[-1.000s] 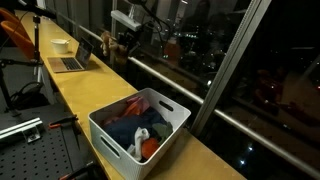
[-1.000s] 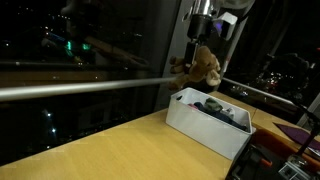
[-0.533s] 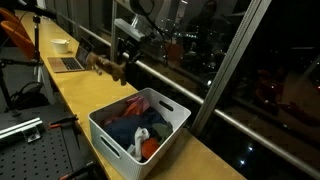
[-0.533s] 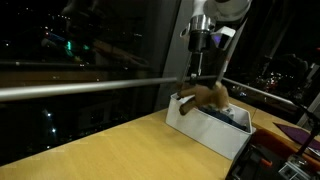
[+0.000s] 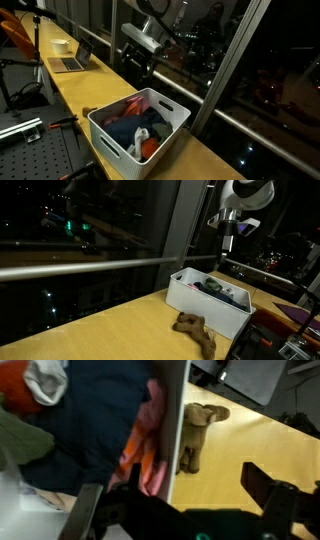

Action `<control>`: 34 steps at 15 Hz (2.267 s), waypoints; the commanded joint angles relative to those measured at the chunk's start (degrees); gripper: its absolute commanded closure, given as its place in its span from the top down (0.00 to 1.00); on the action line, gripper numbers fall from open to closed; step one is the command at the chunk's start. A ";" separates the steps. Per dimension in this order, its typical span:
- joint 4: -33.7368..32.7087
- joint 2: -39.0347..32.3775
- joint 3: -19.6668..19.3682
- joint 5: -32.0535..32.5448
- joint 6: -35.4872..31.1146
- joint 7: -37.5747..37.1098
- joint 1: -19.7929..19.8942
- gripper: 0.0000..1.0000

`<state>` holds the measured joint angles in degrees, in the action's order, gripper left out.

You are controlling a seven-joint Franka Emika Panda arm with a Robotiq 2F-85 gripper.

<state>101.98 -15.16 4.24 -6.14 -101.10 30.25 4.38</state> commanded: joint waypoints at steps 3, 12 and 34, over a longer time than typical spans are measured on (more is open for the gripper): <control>16.09 6.12 -7.43 8.65 -19.94 13.81 5.97 1.00; 32.25 4.00 -9.42 16.48 -52.29 14.10 5.44 1.00; 22.58 -13.20 -5.70 16.77 -53.64 10.96 5.71 0.59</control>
<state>126.79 -26.78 -1.92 9.94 -156.19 41.52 8.60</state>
